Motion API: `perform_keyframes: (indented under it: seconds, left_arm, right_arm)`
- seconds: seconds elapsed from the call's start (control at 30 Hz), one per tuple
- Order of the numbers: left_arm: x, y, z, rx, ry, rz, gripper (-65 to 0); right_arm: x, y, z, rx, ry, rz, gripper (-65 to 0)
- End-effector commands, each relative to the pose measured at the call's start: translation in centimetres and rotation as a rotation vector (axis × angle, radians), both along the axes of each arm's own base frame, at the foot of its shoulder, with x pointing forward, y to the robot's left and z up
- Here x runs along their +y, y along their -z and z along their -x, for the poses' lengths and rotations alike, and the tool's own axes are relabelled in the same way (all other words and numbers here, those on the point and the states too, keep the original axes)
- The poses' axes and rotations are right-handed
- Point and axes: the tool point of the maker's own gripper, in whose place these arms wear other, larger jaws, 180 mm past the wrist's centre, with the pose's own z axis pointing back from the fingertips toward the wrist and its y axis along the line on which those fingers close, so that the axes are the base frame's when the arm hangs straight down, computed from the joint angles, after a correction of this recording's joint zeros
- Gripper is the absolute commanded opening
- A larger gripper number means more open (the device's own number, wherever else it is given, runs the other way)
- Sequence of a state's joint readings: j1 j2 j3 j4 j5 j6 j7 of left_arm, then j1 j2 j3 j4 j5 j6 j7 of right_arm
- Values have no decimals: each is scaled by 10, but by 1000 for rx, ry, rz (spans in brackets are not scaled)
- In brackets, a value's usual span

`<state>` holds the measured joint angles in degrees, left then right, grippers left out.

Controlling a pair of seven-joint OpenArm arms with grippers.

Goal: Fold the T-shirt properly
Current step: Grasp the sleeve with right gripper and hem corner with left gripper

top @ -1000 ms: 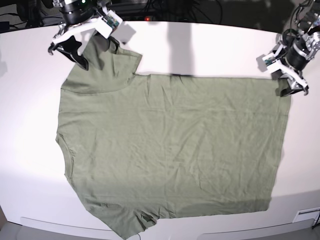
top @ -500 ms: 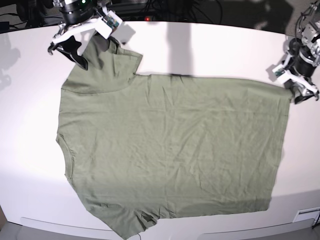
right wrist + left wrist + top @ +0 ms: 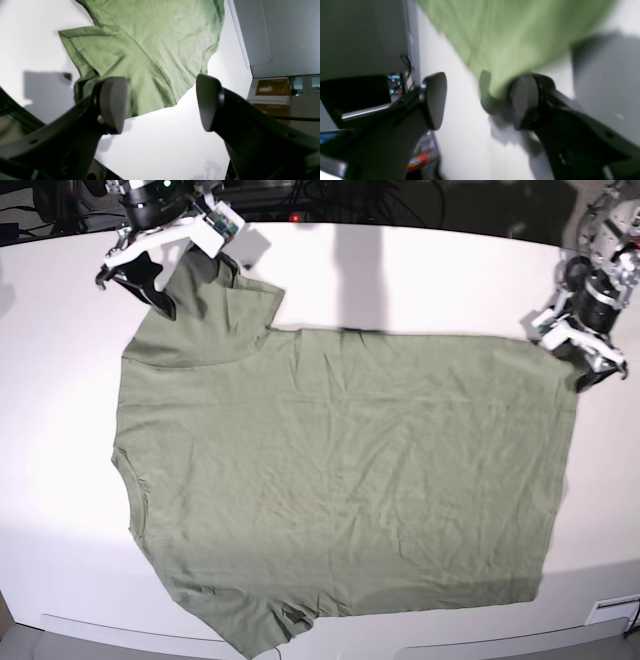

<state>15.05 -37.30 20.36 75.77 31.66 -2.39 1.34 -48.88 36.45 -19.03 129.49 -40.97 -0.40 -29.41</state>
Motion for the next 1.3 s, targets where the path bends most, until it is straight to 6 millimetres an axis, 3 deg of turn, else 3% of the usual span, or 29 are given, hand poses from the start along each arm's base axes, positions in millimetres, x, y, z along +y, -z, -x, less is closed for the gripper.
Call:
perform_keyframes:
  seconds: [0.0,0.17,0.5,0.57,0.7,0.77,0.9,1.03,1.27]
  left_arm:
    - [-21,36,48,230,38,54,-240]
    - [-31,40,50,237,19,71,-240]
    - [30,32,51,268,-12,-102,-242]
    - [35,31,51,271,-12,-118,-288]
    - [36,31,51,268,-7,-118,-513]
    - [33,30,50,263,3,-105,-586]
    - [32,30,50,261,6,-102,-592]
    - [32,30,50,262,6,-102,-650]
    - [39,31,51,273,-17,-133,-650]
  right_arm:
    - [2,-10,-4,-38,-5,-8,-222]
    - [1,-10,-4,-38,-5,-8,-222]
    - [1,-10,-4,-38,-5,-8,-222]
    - [1,-10,-4,-38,-5,-7,-222]
    - [1,-10,-4,-38,-5,-8,-222]
    - [1,-10,-4,-38,-5,-8,-222]
    - [1,-10,-4,-37,-3,-7,-222]
    - [-1,-7,-2,-17,16,-9,-222]
    - [-15,20,21,177,115,-2,-222]
